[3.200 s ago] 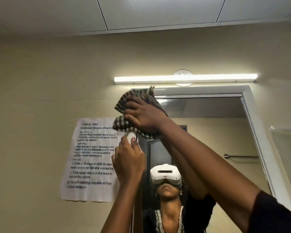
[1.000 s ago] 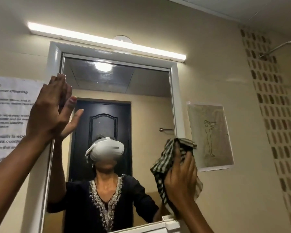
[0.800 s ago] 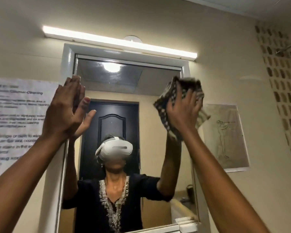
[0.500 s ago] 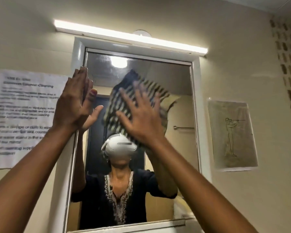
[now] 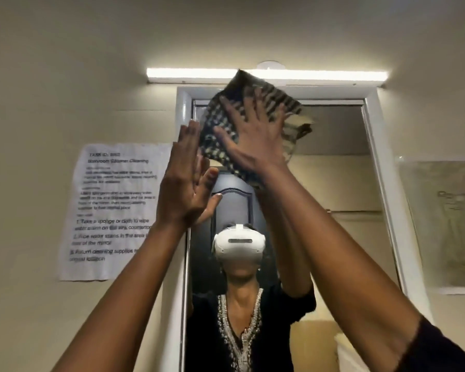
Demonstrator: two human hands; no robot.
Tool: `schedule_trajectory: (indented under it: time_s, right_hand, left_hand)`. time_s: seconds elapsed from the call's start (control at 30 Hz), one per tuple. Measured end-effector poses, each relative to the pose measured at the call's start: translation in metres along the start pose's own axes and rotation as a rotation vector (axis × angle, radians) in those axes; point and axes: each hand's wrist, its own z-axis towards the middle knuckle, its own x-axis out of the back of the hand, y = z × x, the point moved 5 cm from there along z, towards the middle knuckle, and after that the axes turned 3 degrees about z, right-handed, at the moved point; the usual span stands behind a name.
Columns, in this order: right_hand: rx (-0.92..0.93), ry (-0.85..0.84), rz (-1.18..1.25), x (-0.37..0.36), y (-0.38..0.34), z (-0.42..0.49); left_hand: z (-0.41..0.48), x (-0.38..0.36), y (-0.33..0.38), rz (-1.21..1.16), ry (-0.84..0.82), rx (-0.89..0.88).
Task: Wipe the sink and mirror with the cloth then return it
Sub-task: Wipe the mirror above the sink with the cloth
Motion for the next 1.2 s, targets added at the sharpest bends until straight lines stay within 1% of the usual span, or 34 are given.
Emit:
schedule_trajectory:
  time_s: [0.07, 0.1, 0.13, 0.17, 0.2, 0.27, 0.37, 0.43, 0.5, 0.53, 0.57, 0.63, 0.67, 0.7, 0.77, 0.83, 0.87, 0.9, 0.93, 1.07, 1.13, 1.17, 1.2]
  right_hand:
    - [0.224, -0.047, -0.016, -0.011, -0.047, -0.007]
    - [0.332, -0.101, 0.015, -0.016, -0.063, -0.012]
    - [0.405, -0.16, 0.09, -0.02, -0.07, -0.012]
    - [0.433, -0.205, 0.182, -0.02, -0.07, -0.009]
    - [0.433, -0.225, 0.247, -0.019, -0.067, -0.001]
    - [0.392, -0.209, 0.277, -0.017, -0.064, 0.014]
    - [0.302, -0.157, 0.208, -0.009, -0.069, 0.028]
    - [0.334, -0.155, 0.152, -0.009, -0.077, 0.013]
    - [0.439, -0.183, 0.116, -0.015, -0.087, -0.03]
    - [0.492, -0.212, 0.136, -0.019, -0.095, -0.064]
    - [0.546, -0.26, 0.206, -0.022, -0.104, -0.106]
    - [0.629, -0.421, 0.469, -0.024, -0.124, -0.202]
    - [0.686, -0.534, 0.555, -0.023, -0.132, -0.25]
    - [0.756, -0.612, 0.599, -0.02, -0.135, -0.289]
    - [0.863, -0.664, 0.561, -0.017, -0.131, -0.326]
    - [0.915, -0.678, 0.558, -0.019, -0.118, -0.32]
    - [0.912, -0.675, 0.555, -0.017, -0.109, -0.306]
    - [0.868, -0.67, 0.53, -0.014, -0.098, -0.285]
    - [0.776, -0.637, 0.486, -0.011, -0.08, -0.254]
    - [0.313, -0.3, 0.293, 0.017, 0.007, -0.097]
    - [0.184, -0.179, 0.101, 0.024, 0.029, -0.043]
    - [0.143, -0.149, 0.034, 0.022, 0.031, -0.031]
    - [0.119, -0.131, 0.017, 0.02, 0.028, -0.027]
  left_hand:
    - [0.0, 0.002, 0.0, -0.002, 0.034, 0.013]
    - [0.0, 0.003, 0.0, 0.012, 0.051, 0.024]
    - [0.0, 0.003, 0.0, 0.031, 0.065, 0.033]
    - [0.0, 0.004, 0.0, 0.045, 0.069, 0.041]
    - [0.0, 0.004, 0.0, 0.053, 0.066, 0.047]
    - [-0.001, 0.002, 0.0, 0.053, 0.042, 0.056]
    - [-0.002, 0.005, 0.0, -0.02, 0.011, 0.091]
    - [-0.01, 0.016, 0.004, -0.147, 0.024, 0.165]
    - [-0.02, 0.036, 0.014, -0.244, 0.099, 0.193]
    - [-0.025, 0.048, 0.019, -0.262, 0.139, 0.194]
    - [-0.029, 0.057, 0.023, -0.274, 0.163, 0.206]
    - [-0.035, 0.066, 0.026, -0.298, 0.163, 0.265]
    - [-0.037, 0.064, 0.025, -0.31, 0.127, 0.302]
    - [-0.039, 0.06, 0.023, -0.312, 0.073, 0.333]
    - [-0.04, 0.048, 0.021, -0.264, -0.051, 0.352]
    - [-0.039, 0.038, 0.021, -0.21, -0.135, 0.327]
    - [-0.039, 0.034, 0.022, -0.206, -0.153, 0.326]
    - [-0.04, 0.032, 0.022, -0.216, -0.149, 0.336]
    - [-0.041, 0.031, 0.019, -0.238, -0.133, 0.35]
    - [-0.047, 0.024, 0.006, -0.295, -0.077, 0.394]
    - [-0.053, 0.02, 0.003, -0.305, -0.032, 0.451]
    - [-0.055, 0.019, 0.005, -0.322, -0.006, 0.475]
    - [-0.057, 0.017, 0.007, -0.348, 0.013, 0.492]
